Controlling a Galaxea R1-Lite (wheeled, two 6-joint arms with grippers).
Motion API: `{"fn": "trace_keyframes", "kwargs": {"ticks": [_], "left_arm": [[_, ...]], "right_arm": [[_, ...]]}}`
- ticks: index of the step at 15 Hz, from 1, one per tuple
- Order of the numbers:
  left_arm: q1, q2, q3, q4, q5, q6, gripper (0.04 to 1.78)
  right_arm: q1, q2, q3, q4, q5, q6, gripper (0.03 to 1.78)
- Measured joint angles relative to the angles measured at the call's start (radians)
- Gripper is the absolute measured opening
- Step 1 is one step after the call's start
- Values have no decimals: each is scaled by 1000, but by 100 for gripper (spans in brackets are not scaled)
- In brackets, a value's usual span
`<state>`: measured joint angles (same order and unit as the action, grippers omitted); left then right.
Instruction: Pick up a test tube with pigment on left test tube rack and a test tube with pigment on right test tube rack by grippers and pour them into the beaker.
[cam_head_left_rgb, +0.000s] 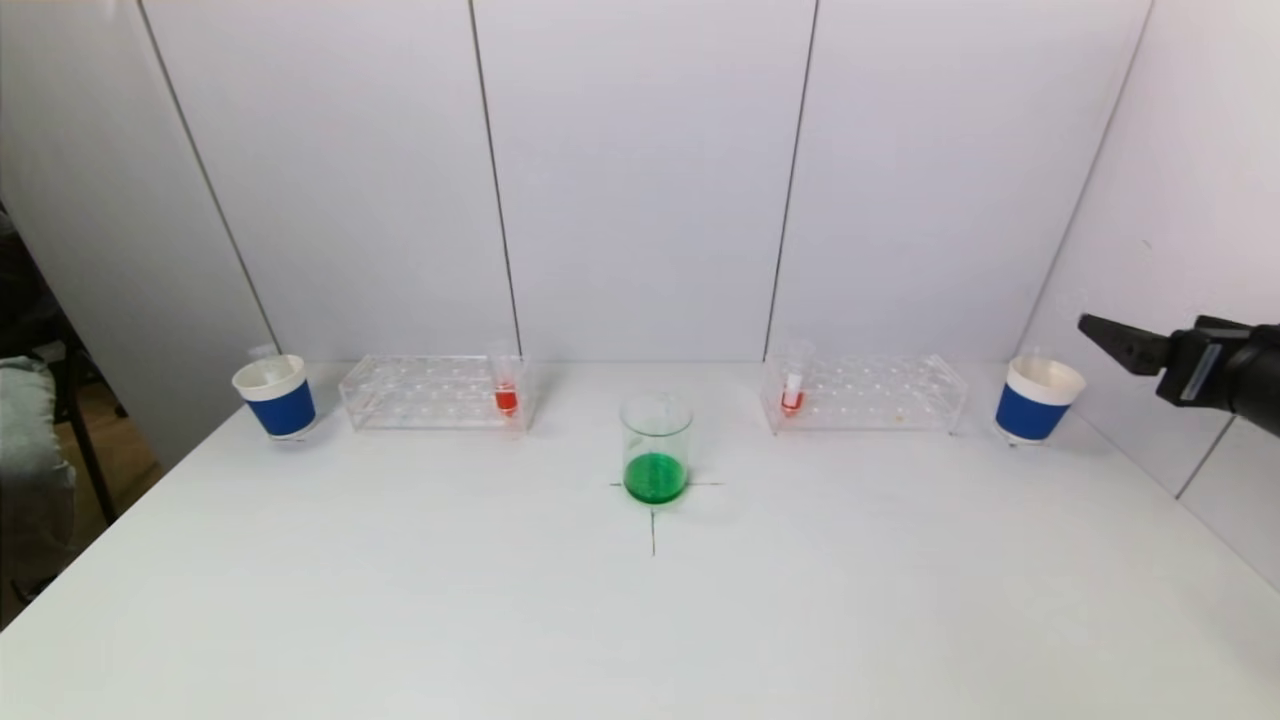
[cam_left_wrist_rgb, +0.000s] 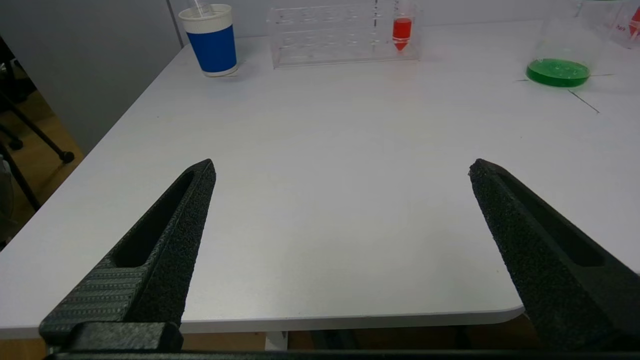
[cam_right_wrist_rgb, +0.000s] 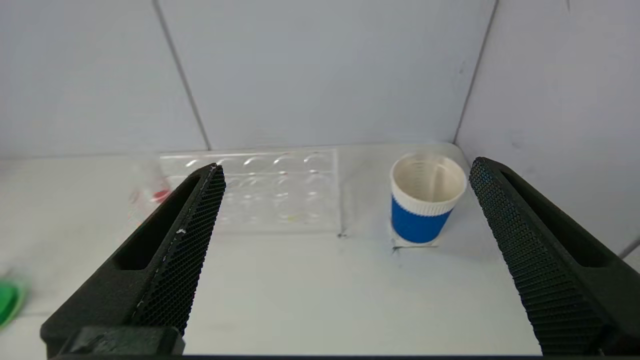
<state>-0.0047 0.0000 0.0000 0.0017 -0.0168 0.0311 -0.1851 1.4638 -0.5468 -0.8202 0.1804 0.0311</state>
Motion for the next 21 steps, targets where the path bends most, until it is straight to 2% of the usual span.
{"fn": "trace_keyframes", "kwargs": {"ticks": [2,4,7,10,12,15,17,21], "left_arm": [[0,0,0,0,0,0,177],[0,0,0,0,0,0,177],[0,0,0,0,0,0,177],[0,0,0,0,0,-1,177],[0,0,0,0,0,-1,177],[0,0,0,0,0,-1,177],[0,0,0,0,0,0,177],[0,0,0,0,0,-1,177]], "right_arm": [[38,-157,109,27,18,0,178],[82,-322,186,106,39,0,178],[161,-570,239,309,57,-2,178],[203,-797,260,535,50,-10,178],[201,-930,277,635,30,-14,177],[167,-1092,309,710,9,-15,177],[152,-1160,333,735,-47,-14,177],[172,-1280,397,754,-164,-16,177]]}}
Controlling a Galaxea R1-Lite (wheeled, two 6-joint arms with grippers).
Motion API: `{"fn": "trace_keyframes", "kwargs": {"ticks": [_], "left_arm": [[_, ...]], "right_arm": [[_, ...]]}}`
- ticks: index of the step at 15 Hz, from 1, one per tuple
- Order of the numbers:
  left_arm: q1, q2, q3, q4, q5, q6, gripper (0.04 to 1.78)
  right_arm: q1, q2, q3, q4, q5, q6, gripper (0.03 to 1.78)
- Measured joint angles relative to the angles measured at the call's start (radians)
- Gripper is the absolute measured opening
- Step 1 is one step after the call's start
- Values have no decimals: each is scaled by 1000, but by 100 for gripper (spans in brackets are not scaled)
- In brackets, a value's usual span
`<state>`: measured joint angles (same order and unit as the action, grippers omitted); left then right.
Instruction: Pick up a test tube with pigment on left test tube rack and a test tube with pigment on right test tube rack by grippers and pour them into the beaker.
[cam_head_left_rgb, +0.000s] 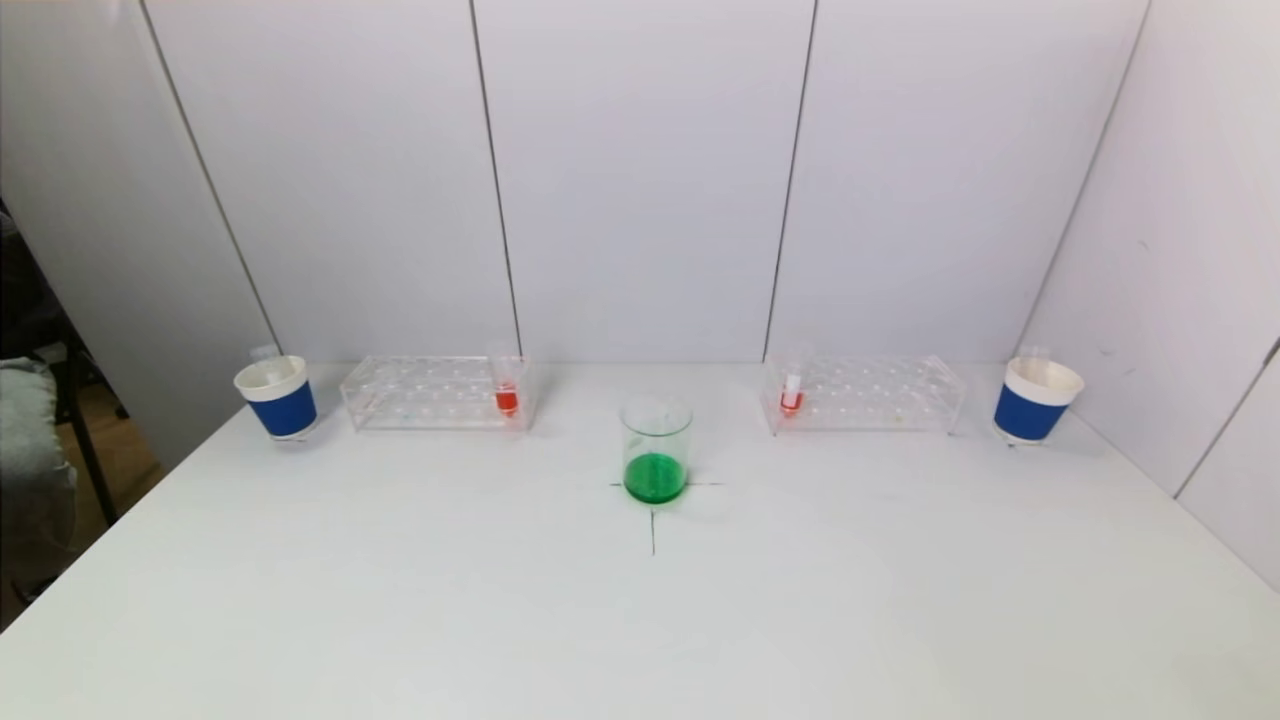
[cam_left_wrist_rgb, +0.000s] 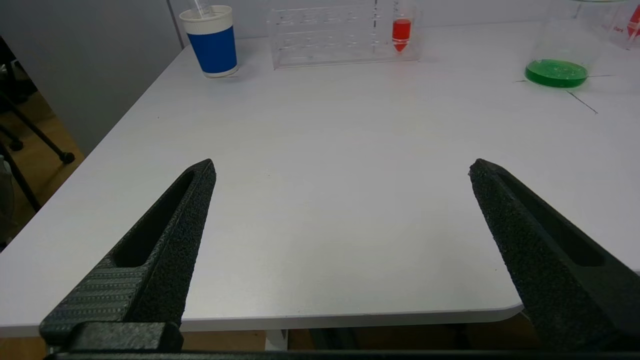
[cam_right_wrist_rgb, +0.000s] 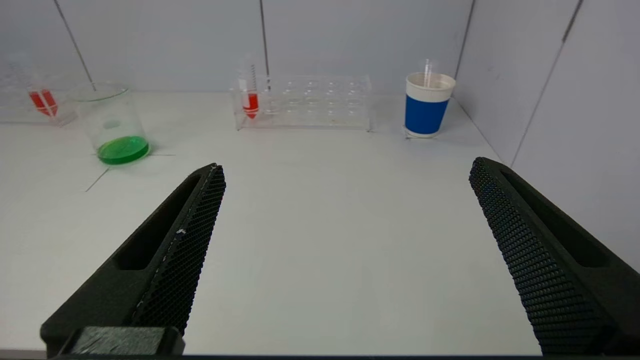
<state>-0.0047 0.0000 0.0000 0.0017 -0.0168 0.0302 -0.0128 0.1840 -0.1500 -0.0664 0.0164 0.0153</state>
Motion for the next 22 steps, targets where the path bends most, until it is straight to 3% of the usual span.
{"fn": "trace_keyframes", "kwargs": {"ticks": [4,7,9,13,22], "left_arm": [[0,0,0,0,0,0,177],[0,0,0,0,0,-1,177],[0,0,0,0,0,-1,177],[0,0,0,0,0,0,177],[0,0,0,0,0,-1,177]], "right_arm": [[10,-140,43,101,-73,-17,177],[12,-175,101,27,-132,-46,177],[13,-182,126,-20,-105,-40,177],[13,-184,147,45,-26,-46,177],[13,-185,150,59,-24,-18,177]]}}
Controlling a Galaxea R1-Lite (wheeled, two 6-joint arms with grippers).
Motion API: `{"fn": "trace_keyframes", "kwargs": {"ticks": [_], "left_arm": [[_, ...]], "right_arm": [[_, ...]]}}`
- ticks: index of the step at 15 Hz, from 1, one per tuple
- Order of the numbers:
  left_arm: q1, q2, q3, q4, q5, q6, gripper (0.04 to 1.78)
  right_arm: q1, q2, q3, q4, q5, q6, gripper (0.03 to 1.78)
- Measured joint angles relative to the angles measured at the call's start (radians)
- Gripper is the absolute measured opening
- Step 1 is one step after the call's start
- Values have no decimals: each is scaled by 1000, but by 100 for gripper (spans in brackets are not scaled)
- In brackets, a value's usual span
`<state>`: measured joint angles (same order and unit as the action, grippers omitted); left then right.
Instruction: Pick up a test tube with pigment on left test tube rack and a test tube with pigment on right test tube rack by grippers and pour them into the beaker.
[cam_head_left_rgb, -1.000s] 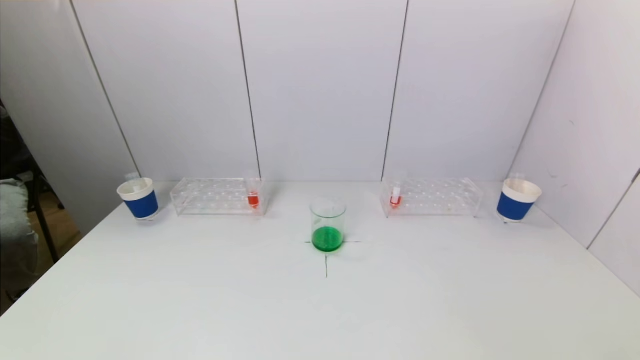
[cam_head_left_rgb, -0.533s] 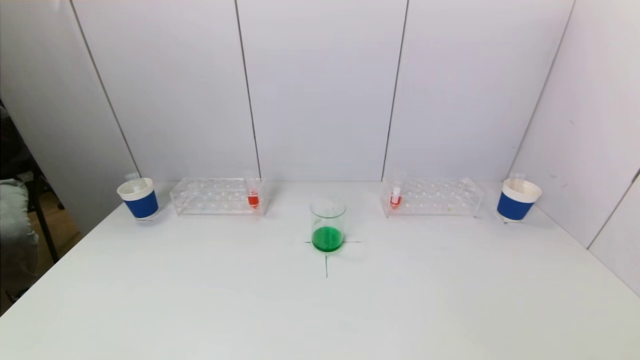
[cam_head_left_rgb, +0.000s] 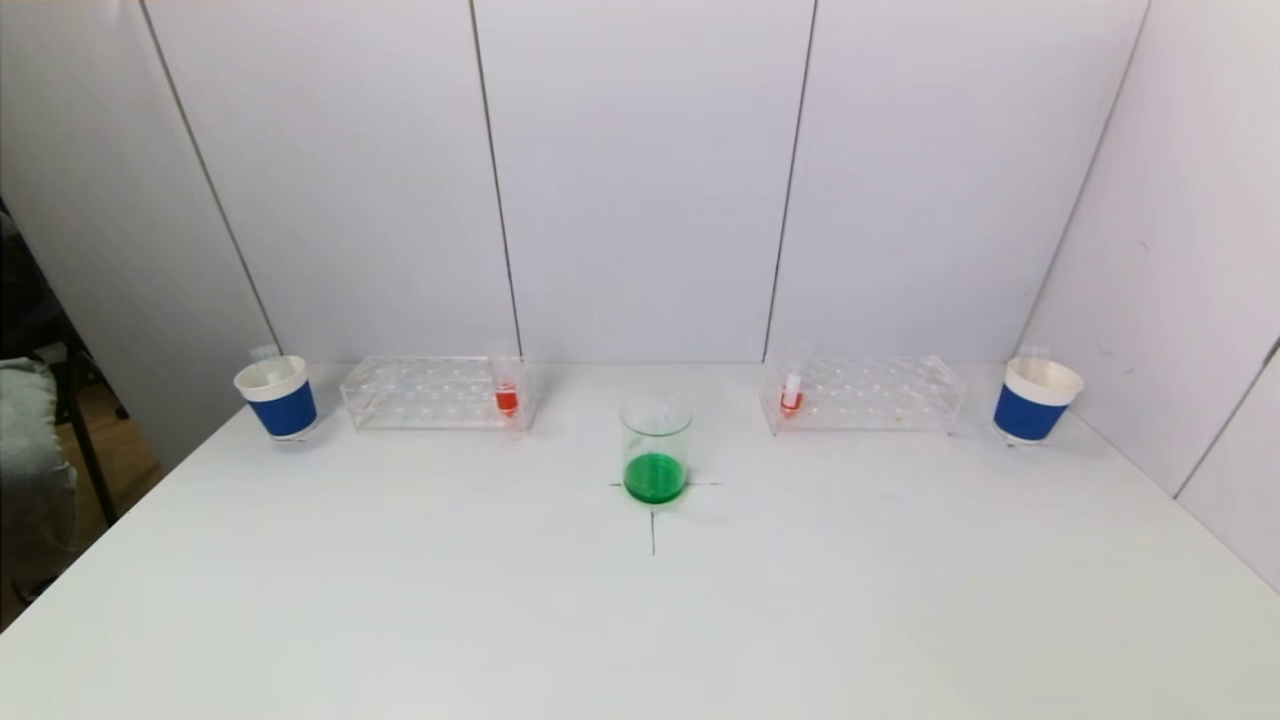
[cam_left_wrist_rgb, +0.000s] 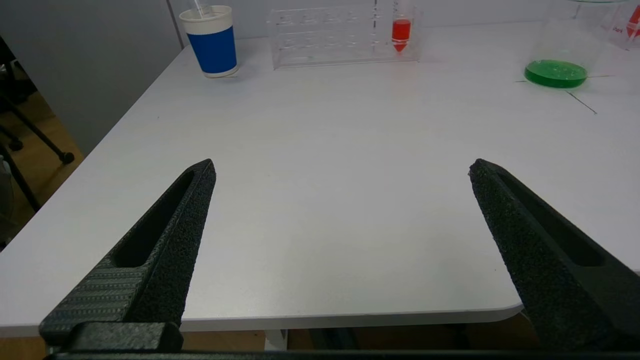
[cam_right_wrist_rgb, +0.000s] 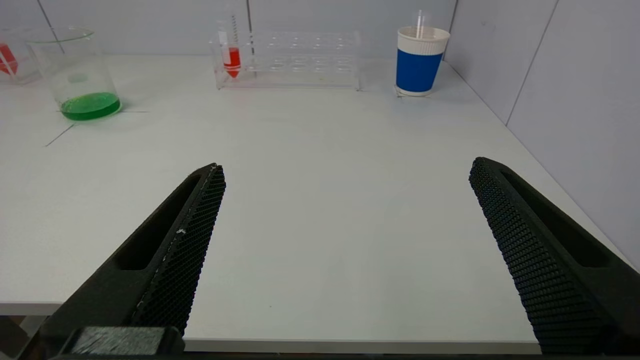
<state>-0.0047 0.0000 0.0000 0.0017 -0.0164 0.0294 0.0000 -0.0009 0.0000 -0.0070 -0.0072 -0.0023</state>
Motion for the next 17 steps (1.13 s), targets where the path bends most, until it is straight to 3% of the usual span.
{"fn": "trace_keyframes", "kwargs": {"ticks": [17], "left_arm": [[0,0,0,0,0,0,177]], "right_arm": [[0,0,0,0,0,1,177]]}}
